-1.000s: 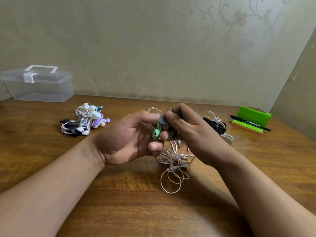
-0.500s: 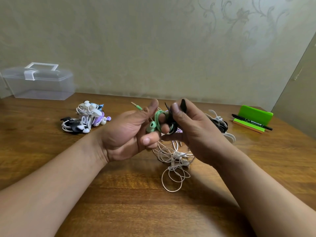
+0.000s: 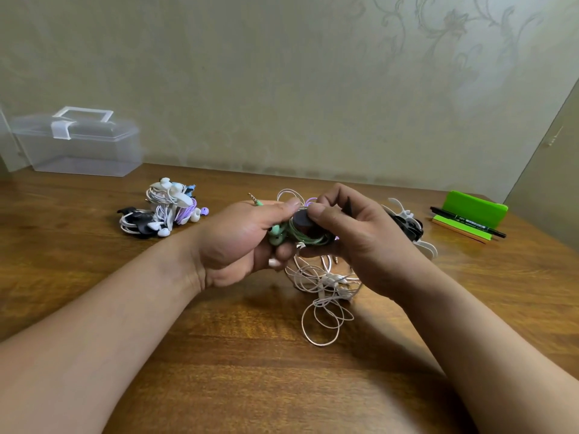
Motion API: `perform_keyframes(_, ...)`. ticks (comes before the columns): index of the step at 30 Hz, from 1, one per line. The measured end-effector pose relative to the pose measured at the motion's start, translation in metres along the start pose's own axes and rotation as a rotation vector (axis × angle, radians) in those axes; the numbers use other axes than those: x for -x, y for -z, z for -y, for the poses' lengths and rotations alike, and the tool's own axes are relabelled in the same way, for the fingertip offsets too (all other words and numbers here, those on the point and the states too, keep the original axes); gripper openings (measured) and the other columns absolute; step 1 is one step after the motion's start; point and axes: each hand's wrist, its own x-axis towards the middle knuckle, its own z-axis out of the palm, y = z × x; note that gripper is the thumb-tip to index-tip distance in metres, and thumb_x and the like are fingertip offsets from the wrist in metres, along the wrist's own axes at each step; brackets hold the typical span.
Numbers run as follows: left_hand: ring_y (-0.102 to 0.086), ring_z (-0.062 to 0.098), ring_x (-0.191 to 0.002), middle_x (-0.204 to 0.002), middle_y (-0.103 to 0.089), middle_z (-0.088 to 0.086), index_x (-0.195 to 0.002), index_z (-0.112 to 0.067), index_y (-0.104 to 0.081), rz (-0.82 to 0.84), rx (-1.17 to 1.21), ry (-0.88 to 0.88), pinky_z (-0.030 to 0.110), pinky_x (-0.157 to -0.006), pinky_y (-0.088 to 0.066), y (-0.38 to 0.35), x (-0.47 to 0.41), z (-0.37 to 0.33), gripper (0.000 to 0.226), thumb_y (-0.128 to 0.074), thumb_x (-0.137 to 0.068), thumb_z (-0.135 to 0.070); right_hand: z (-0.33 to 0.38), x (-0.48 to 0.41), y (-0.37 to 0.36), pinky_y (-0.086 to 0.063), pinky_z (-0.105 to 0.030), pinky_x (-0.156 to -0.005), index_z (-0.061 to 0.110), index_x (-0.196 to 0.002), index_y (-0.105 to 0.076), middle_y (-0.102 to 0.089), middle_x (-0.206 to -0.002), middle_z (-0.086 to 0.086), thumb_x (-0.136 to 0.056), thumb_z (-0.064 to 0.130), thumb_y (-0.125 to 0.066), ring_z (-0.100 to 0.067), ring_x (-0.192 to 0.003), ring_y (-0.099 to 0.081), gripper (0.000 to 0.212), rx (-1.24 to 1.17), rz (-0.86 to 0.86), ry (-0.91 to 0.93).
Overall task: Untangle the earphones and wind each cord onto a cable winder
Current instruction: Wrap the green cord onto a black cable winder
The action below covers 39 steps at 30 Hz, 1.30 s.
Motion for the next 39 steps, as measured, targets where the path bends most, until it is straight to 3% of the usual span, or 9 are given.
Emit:
perform_keyframes(10,-0.043,0.015,-0.054,-0.082,-0.051,0.017,-0.117,0.014,-0.053,-0.054,-0.210,-0.088,0.023,-0.047,-0.037,-0.006,-0.004,0.011,0.037,-0.047,-0.109,-0.022,-0.005,-0.002,-0.003,-0.065,-0.051,-0.072,0.009,-0.086,-0.052,-0.055,-0.081,-0.015,-0.102,0.017,-0.061,-0.033,-0.077,-0.064,0.020,0.216,-0.091,0.029)
perform_keyframes(15,-0.042,0.018,-0.051,-0.057,-0.051,0.005,-0.094,-0.009,-0.054,-0.237,-0.594,-0.175,0.034,-0.054,-0.035,-0.009,-0.008,0.018,0.025,-0.050,-0.109,-0.028,-0.007,-0.001,-0.006,-0.062,-0.055,-0.065,0.012,-0.094,-0.047,-0.057,-0.083,-0.007,-0.106,0.033,-0.056,-0.031,-0.072,-0.066,0.026,0.532,-0.103,0.036)
perform_keyframes(18,-0.053,0.022,-0.057,-0.062,-0.057,0.005,-0.092,-0.017,-0.056,-0.284,-0.623,-0.229,0.051,-0.059,-0.051,-0.007,-0.008,0.018,0.019,-0.053,-0.106,-0.030,-0.004,0.003,-0.005,-0.058,-0.057,-0.068,0.017,-0.096,-0.046,-0.056,-0.082,-0.008,-0.105,0.045,-0.054,-0.030,-0.074,-0.062,0.031,0.626,-0.047,0.070)
perform_keyframes(20,-0.063,0.027,-0.060,-0.069,-0.060,0.006,-0.095,-0.019,-0.056,-0.309,-0.659,-0.244,0.046,-0.062,-0.056,-0.006,-0.007,0.014,0.017,-0.050,-0.108,-0.028,0.000,0.006,-0.004,-0.054,-0.058,-0.074,0.019,-0.097,-0.047,-0.056,-0.089,-0.013,-0.106,0.041,-0.054,-0.033,-0.081,-0.057,0.025,0.636,-0.015,0.092)
perform_keyframes(23,-0.070,0.020,-0.064,-0.081,-0.068,0.007,-0.099,-0.020,-0.055,-0.356,-0.815,-0.282,0.028,-0.054,-0.051,-0.007,-0.004,0.011,0.015,-0.047,-0.109,-0.027,0.002,0.007,-0.007,-0.049,-0.046,-0.073,0.021,-0.103,-0.050,-0.060,-0.087,-0.009,-0.106,0.032,-0.056,-0.023,-0.075,-0.054,0.013,0.615,-0.032,0.128)
perform_keyframes(26,-0.070,0.017,-0.069,-0.083,-0.068,0.003,-0.099,-0.022,-0.052,-0.369,-0.922,-0.274,0.038,-0.064,-0.053,-0.008,-0.002,0.011,0.012,-0.046,-0.109,-0.025,0.002,0.007,-0.009,-0.049,-0.035,-0.069,0.026,-0.108,-0.052,-0.066,-0.086,0.000,-0.102,0.027,-0.064,-0.015,-0.073,-0.059,0.014,0.594,-0.028,0.154)
perform_keyframes(30,-0.071,0.030,-0.075,-0.085,-0.070,0.013,-0.099,-0.026,-0.053,-0.312,-0.840,-0.230,0.055,-0.073,-0.057,-0.008,-0.002,0.008,0.012,-0.047,-0.104,-0.017,0.001,0.006,-0.004,-0.051,-0.030,-0.066,0.027,-0.101,-0.055,-0.066,-0.085,0.006,-0.095,0.025,-0.074,-0.010,-0.073,-0.058,0.021,0.735,-0.018,0.161)
perform_keyframes(34,-0.057,0.024,-0.063,-0.084,-0.061,0.030,-0.100,-0.017,-0.055,-0.246,-0.620,-0.181,0.061,-0.069,-0.055,-0.006,-0.004,0.011,0.014,-0.046,-0.105,-0.007,0.005,0.008,0.011,-0.050,-0.024,-0.073,0.030,-0.104,-0.061,-0.069,-0.094,0.009,-0.095,0.032,-0.077,-0.007,-0.083,-0.062,0.019,0.755,0.088,0.144)
perform_keyframes(39,-0.046,0.015,-0.053,-0.070,-0.049,0.010,-0.108,-0.013,-0.054,-0.302,-0.501,-0.199,0.035,-0.057,-0.052,-0.005,-0.007,0.009,0.021,-0.039,-0.104,0.002,0.010,0.007,0.017,-0.056,-0.041,-0.090,0.035,-0.128,-0.062,-0.073,-0.110,0.003,-0.103,0.041,-0.061,-0.015,-0.104,-0.070,0.026,0.568,0.078,0.108)
